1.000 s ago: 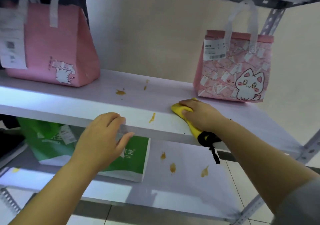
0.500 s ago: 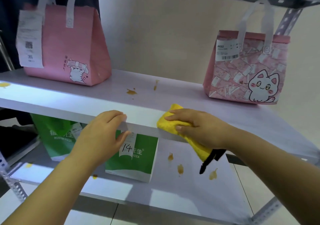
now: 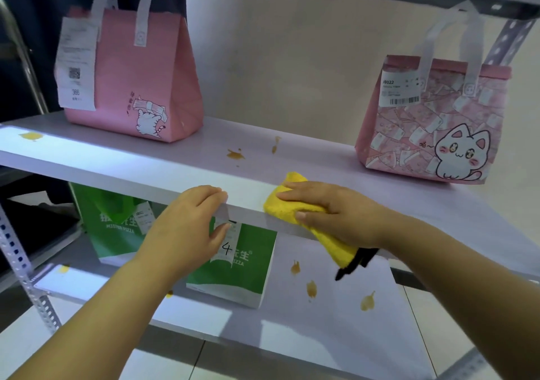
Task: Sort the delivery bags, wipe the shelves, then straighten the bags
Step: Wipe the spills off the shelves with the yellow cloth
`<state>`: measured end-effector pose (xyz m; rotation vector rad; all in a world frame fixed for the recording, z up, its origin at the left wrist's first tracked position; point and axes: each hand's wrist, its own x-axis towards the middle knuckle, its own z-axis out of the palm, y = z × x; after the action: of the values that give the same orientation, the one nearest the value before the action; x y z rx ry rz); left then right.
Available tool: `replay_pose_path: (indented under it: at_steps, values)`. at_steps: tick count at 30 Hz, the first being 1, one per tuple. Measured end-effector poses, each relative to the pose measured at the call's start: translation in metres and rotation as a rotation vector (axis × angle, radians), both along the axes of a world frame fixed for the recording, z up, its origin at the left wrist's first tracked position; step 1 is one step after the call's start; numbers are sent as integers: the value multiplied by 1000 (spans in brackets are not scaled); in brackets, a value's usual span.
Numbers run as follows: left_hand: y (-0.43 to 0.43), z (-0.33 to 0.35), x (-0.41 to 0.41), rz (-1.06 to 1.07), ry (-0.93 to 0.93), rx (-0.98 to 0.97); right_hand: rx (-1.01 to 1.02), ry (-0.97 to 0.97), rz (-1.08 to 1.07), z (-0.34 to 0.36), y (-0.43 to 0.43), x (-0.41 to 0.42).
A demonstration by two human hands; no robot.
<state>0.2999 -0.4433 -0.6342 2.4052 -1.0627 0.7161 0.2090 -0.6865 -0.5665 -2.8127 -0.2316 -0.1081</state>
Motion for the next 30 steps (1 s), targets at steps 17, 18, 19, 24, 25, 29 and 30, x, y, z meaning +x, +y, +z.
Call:
replay_pose_path:
  at_steps: [17,18,19,24,25,29,30]
  values:
    - [22,20,34,35,63,-131,-80,-221,-55,6,58,80]
    - [25,21,40,65,60,-134,-85,-223,-38,7,63,88]
    - [28,22,47,93,62,-139,-83,-225,-41,10,66,97]
    - [32,25,75,99,120,-99,-52,-180,17,10,77,131]
    - [33,24,79,87,139,-84,-84,-128,77,7,76,133]
    - [38,22,90,62,123,-35,-84,-54,179,1,53,150]
    - [39,23,93,55,106,-26,-84,-38,163,0,45,160]
